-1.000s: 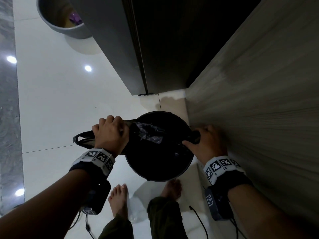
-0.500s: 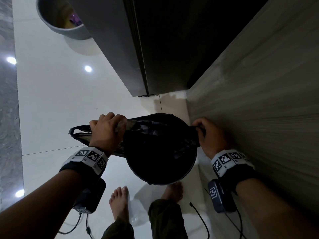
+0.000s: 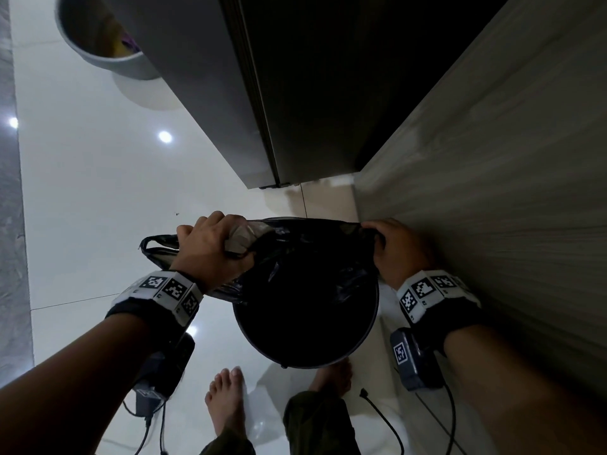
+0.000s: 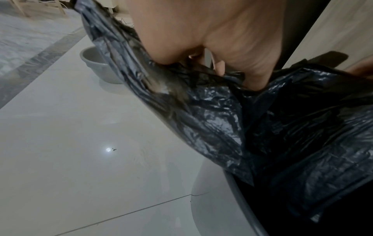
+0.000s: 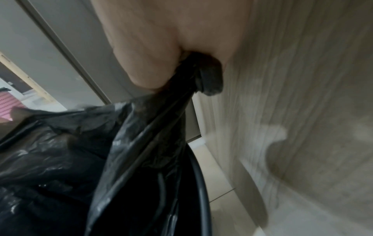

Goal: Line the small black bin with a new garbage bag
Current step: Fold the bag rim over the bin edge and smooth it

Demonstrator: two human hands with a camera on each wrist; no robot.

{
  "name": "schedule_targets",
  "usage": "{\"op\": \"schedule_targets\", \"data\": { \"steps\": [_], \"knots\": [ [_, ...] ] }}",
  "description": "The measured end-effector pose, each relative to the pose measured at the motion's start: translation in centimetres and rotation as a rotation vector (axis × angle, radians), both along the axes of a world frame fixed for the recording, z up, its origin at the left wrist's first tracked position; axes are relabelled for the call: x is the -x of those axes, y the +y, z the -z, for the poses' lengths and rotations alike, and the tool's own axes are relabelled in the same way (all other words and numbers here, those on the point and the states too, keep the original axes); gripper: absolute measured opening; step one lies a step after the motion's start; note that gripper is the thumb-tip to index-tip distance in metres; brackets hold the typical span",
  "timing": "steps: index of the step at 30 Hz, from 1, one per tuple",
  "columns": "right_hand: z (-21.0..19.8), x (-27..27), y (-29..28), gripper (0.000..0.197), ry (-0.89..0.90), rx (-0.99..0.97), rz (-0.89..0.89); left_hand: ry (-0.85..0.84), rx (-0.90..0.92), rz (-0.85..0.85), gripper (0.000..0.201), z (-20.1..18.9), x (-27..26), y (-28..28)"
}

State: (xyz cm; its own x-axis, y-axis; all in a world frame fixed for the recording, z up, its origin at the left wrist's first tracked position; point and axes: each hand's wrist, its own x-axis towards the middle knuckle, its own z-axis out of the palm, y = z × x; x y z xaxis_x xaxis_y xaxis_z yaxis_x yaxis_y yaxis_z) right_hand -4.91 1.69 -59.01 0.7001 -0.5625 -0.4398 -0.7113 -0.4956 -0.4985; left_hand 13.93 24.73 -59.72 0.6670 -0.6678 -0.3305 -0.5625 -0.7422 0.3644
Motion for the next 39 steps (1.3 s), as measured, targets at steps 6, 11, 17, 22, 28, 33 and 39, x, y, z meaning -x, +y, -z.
{"op": "schedule_targets", "data": {
  "steps": [6,11,17,22,28,33,39],
  "knots": [
    [1.2,-0.7,-0.3,0.04,0.05,0.044,-0.026,-0.007,-0.033,0.049,0.071,1.3,-0.6,-0.9],
    [2.0,-1.1,-0.5,0.024,0.042,-0.01,0.018,0.053,-0.013,-0.039,0.064,1.4,-1.2,-1.6],
    [2.6,-1.2,-0.9,0.009,-0.096,-0.013,0.009,0.023,0.003,-0.05,0.06,2.7,-1.6,-1.7],
    [3.2,-1.0,-0.9,0.021,-0.143,0.047,0.061,-0.033,0.031,-0.003,0.055,2.8,-1.6,-1.6],
    [3.1,-1.6,-0.7,0.03,-0.017,0.043,0.017,-0.042,-0.004,0.01,0.058,2.9,-1.5,-2.0],
    [4.2,-1.4,-0.8,0.038,0.117,-0.114,0.045,0.01,-0.122,-0.006,0.063,3.7,-0.9,-2.3],
    [4.3,-0.7,-0.5,0.035,0.2,-0.327,0.16,0.301,-0.264,-0.02,0.069,3.7,-1.0,-1.6]
  ]
}}
